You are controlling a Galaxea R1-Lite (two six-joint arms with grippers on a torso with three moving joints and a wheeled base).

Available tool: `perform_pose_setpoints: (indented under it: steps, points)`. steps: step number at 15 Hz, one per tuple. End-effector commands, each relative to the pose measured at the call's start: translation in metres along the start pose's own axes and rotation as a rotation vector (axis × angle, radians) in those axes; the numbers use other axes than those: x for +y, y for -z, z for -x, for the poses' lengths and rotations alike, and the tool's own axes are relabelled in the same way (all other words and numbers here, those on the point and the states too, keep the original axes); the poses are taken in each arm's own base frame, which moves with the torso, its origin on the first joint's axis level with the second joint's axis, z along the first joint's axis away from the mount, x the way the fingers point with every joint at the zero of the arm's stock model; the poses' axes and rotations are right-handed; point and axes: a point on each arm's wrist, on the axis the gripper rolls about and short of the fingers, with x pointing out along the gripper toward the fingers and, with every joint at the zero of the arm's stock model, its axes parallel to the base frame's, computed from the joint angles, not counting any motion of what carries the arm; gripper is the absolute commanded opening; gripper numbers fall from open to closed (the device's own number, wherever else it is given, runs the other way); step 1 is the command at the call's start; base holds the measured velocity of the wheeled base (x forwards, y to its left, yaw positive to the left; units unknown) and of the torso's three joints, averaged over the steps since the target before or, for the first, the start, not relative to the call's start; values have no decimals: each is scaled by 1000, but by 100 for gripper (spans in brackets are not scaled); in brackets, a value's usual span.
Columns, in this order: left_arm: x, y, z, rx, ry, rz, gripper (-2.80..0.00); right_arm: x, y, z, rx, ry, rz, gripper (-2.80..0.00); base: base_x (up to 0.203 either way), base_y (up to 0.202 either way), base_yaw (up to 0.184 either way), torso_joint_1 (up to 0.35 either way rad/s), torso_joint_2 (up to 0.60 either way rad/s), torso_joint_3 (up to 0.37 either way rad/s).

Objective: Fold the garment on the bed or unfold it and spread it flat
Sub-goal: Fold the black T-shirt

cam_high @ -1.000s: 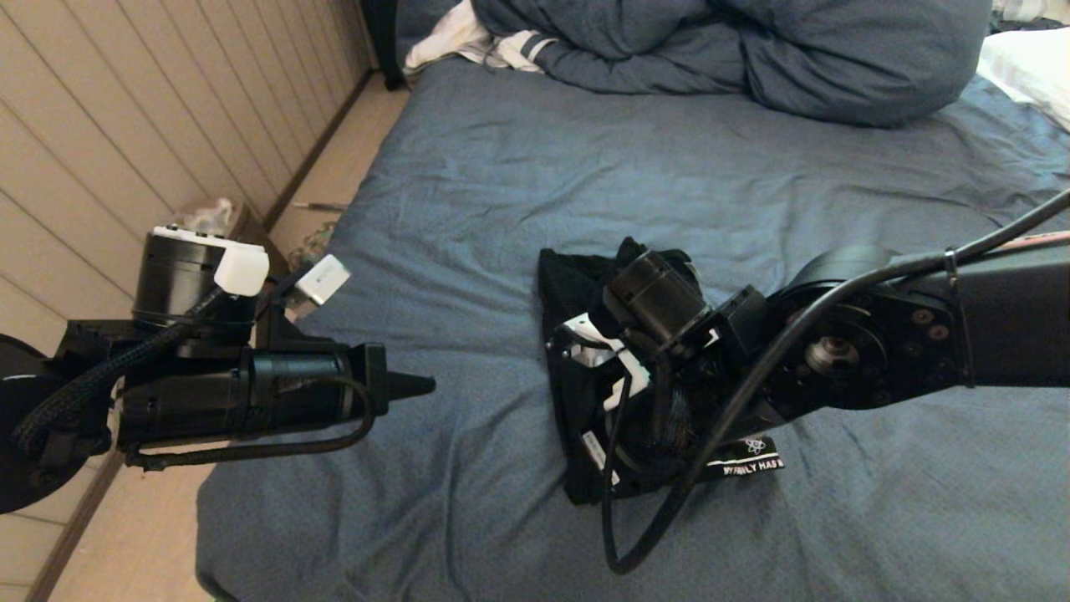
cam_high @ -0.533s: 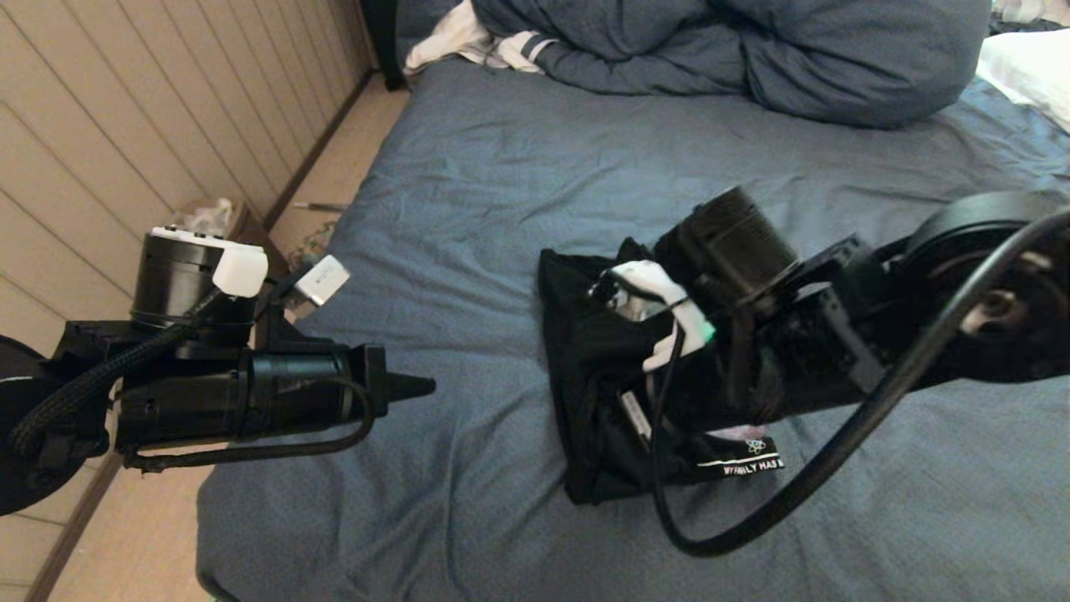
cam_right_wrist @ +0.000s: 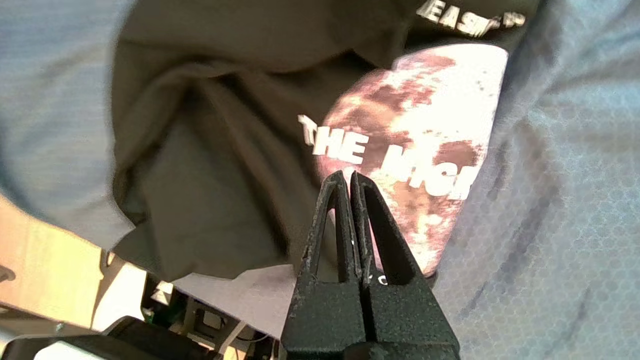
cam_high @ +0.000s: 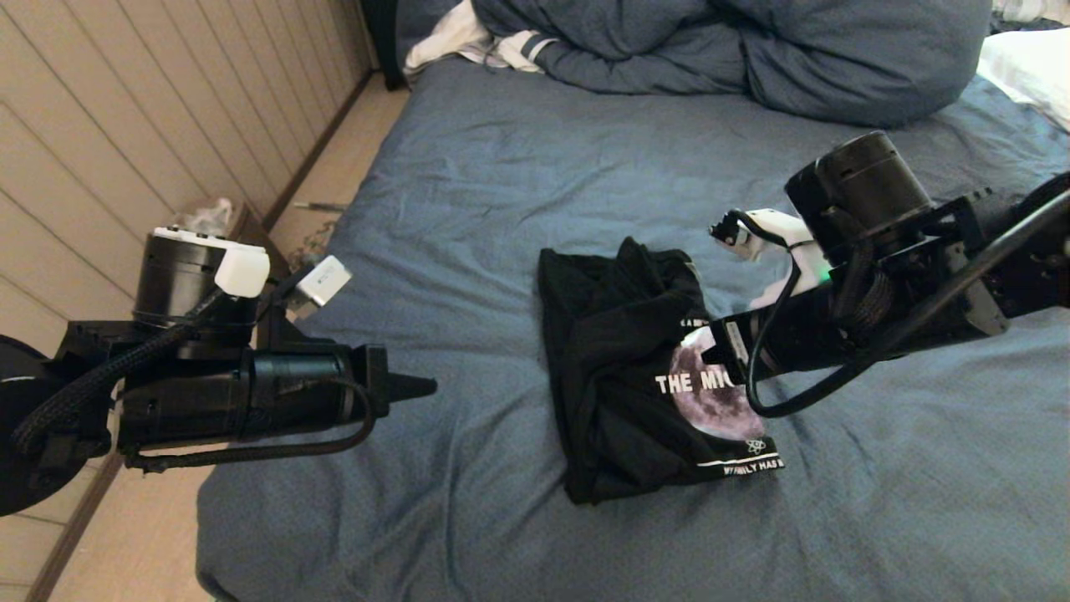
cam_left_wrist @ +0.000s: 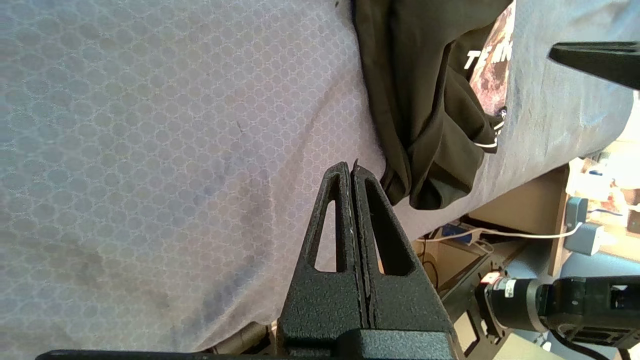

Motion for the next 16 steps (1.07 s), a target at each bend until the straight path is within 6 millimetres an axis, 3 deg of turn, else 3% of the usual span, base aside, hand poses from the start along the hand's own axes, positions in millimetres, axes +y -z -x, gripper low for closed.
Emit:
perform_pose_setpoints:
  steps: [1, 7, 10, 16]
  points:
    - [1, 0, -1, 3, 1, 4, -280, -6, 1, -18, 44, 22, -16, -280, 0, 0, 0, 0, 0, 0]
    - [0, 0, -1, 2, 1, 5, -280, -15, -21, -74, 32, 44, -45, -280, 0, 0, 0, 0, 0, 0]
    - [0, 0, -1, 1, 2, 6, -280, -11, -35, -93, 9, 36, -48, -280, 0, 0, 0, 0, 0, 0]
    - [1, 0, -3, 5, -1, 6, -280, 17, -69, -90, -139, -31, -54, -280, 0, 0, 0, 0, 0, 0]
